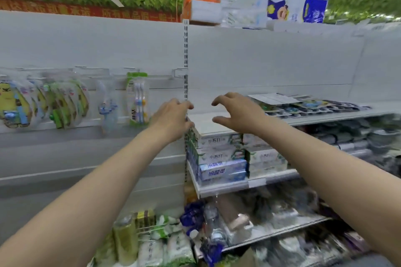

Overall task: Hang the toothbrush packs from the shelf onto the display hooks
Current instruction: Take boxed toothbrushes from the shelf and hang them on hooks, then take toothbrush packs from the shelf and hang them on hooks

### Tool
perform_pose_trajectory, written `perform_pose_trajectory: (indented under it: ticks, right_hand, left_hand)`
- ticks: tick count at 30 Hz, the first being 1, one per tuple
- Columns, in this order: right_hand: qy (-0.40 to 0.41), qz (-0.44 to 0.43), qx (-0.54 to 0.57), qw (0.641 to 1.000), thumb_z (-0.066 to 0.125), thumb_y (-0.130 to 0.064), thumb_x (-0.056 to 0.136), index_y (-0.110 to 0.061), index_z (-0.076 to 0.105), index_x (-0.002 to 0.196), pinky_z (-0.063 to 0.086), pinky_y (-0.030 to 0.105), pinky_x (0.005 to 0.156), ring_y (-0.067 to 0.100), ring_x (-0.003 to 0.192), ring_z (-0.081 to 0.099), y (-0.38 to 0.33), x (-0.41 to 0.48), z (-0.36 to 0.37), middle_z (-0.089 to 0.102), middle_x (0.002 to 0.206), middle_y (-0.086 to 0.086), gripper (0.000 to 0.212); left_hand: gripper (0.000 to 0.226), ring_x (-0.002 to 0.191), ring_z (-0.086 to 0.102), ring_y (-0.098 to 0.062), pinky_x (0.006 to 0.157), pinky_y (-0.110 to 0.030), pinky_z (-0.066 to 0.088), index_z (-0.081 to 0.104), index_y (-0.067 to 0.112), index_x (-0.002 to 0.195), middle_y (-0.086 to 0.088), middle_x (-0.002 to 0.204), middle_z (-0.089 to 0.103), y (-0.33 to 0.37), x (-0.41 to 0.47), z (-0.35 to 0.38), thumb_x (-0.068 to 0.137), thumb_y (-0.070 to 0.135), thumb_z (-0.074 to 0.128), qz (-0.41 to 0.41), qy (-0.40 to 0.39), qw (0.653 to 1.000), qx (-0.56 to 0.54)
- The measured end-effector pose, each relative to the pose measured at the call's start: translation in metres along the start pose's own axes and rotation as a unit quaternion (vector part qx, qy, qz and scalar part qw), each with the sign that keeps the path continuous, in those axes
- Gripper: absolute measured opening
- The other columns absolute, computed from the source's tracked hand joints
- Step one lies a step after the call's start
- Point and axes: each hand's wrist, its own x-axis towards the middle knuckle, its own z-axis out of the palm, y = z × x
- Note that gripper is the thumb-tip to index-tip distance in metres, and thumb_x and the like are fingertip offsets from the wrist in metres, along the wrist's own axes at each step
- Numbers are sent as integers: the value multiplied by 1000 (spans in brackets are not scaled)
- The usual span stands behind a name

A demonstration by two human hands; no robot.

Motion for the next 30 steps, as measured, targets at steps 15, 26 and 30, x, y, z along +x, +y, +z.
perform_pose_trajectory:
  ticks: [15, 26, 30]
  right_hand:
    - [-18, 110, -45, 993, 62, -49, 92, -23, 46, 142, 48, 39, 90, 23, 123, 48, 263, -169, -50, 53, 135, 3, 58]
    - [-1, 184, -60, 981, 56, -54, 95, -24, 46, 142, 46, 42, 99, 24, 126, 49, 499, -178, -47, 54, 136, 4, 57]
    - [-9, 198, -53, 979, 54, -54, 96, -23, 50, 139, 45, 41, 101, 24, 127, 49, 596, -161, -50, 55, 135, 4, 53]
  left_hand:
    - [52, 125, 49, -26, 103, -42, 44, 48, 27, 139, -7, 137, 51, 281, 54, 106, 92, 45, 62, 124, -55, 989, -53]
    - [52, 121, 51, -27, 98, -38, 44, 48, 26, 138, -8, 131, 53, 450, 207, 216, 92, 47, 60, 200, -26, 976, -84]
    - [52, 124, 50, -30, 102, -37, 41, 50, 25, 137, -10, 129, 54, 521, 271, 259, 92, 48, 60, 205, -41, 972, -102]
